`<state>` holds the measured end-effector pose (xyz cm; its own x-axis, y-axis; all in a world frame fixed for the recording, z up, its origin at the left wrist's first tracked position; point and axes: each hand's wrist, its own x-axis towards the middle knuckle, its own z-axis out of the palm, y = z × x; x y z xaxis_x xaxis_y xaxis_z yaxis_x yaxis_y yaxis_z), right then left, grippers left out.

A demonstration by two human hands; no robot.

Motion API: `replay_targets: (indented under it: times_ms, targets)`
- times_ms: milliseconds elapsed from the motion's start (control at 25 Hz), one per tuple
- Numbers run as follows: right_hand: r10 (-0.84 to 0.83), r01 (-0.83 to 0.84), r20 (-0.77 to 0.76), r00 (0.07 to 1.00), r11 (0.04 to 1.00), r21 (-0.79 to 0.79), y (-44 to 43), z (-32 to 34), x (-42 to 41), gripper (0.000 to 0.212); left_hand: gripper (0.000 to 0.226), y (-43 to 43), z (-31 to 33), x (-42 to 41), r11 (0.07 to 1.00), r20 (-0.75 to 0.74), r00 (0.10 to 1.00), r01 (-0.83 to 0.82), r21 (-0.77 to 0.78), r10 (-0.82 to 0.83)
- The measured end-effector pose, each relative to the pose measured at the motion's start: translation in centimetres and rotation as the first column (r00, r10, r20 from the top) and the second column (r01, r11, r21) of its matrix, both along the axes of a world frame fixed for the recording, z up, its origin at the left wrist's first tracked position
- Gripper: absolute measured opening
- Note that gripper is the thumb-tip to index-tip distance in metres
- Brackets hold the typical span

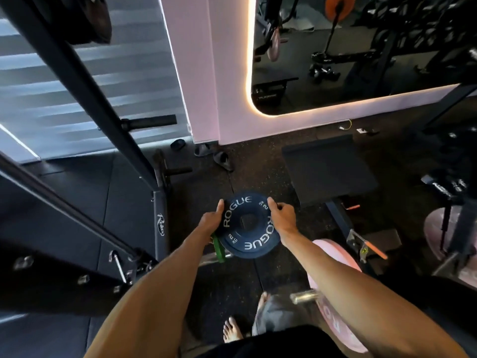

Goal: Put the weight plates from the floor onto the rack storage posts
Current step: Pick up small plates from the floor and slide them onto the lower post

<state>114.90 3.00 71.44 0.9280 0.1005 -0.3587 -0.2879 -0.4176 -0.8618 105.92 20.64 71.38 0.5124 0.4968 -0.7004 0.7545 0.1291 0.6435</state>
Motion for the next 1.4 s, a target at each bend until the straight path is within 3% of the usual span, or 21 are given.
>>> replay_targets:
  times_ms: [320,600,800,960,1200,1400]
  targets:
    - [0.075,-0.075,0.007,0.997,0.997,-0.01,6.9,-1.2,13.7,0.045,0.096,6.7,-2.2,12.6,0.999,-0.084,0.996,-0.011,-0.041,0.008]
    - [0.279,-0.279,0.0,0.96,0.96,0.002,15.1,-0.6,27.0,0.041,0.099,12.8,-2.3,22.9,0.984,-0.091,0.98,-0.178,0.014,0.179]
    - [0.479,-0.479,-0.01,0.878,0.878,-0.01,22.7,-1.1,33.8,0.036,0.104,17.9,-3.0,26.7,0.937,-0.091,0.932,-0.349,0.024,0.35]
    - [0.653,-0.651,0.039,0.757,0.758,-0.047,30.6,-2.3,37.9,0.039,0.132,22.7,-5.3,28.0,0.862,-0.087,0.86,-0.506,-0.024,0.502]
    - [0.839,-0.827,0.101,0.535,0.544,-0.141,42.1,-2.5,41.2,0.04,0.1,28.6,-4.4,29.9,0.696,-0.085,0.706,-0.708,-0.121,0.704]
    - [0.932,-0.926,0.127,0.339,0.354,-0.13,50.1,-1.5,43.0,0.033,0.101,32.8,-3.8,31.4,0.56,-0.131,0.567,-0.824,-0.088,0.814]
